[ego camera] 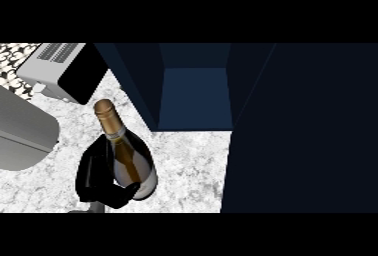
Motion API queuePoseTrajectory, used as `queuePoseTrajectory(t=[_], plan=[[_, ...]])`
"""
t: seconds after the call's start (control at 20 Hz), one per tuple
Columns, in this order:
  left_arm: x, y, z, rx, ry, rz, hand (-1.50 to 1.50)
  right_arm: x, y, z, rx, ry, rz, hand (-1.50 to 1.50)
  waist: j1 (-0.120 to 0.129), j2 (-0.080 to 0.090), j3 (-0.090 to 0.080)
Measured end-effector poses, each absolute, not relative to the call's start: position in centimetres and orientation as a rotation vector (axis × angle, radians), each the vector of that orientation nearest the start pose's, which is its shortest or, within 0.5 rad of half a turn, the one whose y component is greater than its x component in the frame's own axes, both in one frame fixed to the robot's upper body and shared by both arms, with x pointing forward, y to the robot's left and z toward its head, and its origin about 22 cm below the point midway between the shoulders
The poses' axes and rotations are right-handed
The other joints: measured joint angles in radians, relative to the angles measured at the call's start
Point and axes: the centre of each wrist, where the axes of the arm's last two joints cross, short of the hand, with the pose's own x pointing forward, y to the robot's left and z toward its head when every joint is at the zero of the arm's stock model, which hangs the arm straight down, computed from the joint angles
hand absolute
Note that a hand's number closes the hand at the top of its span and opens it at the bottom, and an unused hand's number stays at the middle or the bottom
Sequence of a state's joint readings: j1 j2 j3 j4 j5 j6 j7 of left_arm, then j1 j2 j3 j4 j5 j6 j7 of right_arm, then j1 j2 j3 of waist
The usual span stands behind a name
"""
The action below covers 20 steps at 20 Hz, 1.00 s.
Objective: Pick up the wine, place it into the cabinet and close the cabinet
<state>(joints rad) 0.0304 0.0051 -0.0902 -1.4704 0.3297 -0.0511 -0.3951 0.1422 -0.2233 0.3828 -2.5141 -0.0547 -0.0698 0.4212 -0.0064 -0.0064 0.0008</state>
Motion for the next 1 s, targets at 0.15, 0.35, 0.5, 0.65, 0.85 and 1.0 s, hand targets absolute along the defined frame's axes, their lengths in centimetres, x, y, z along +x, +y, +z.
queuePoseTrajectory(t=[0.15, 0.35, 0.5, 0.65, 0.85, 1.0], plan=[[23.5, 19.0, -0.7, -0.300, -1.829, 0.225, 1.50, 12.4, -19.3, 17.7, 0.273, -1.873, 0.300, -1.50, -0.002, 0.000, 0.000], [24.3, 16.9, 2.3, -0.313, -1.814, 0.217, 1.50, 12.5, -19.5, 17.9, 0.256, -1.874, 0.305, -1.50, -0.004, 0.002, 0.000], [25.5, 14.9, 3.7, -0.308, -1.800, 0.224, 1.50, 12.7, -19.6, 18.1, 0.247, -1.879, 0.304, -1.50, -0.008, 0.003, 0.000], [26.2, 13.4, 5.1, -0.299, -1.765, 0.238, 1.50, 12.6, -19.7, 18.0, 0.246, -1.871, 0.308, -1.50, -0.011, 0.003, 0.000], [27.7, 11.6, 5.9, -0.270, -1.749, 0.241, 1.50, 12.7, -19.9, 18.1, 0.236, -1.872, 0.310, -1.50, -0.015, 0.005, 0.000], [28.7, 10.9, 5.9, -0.243, -1.727, 0.237, 1.50, 12.7, -20.3, 18.0, 0.221, -1.881, 0.314, -1.50, -0.016, 0.005, 0.000]])
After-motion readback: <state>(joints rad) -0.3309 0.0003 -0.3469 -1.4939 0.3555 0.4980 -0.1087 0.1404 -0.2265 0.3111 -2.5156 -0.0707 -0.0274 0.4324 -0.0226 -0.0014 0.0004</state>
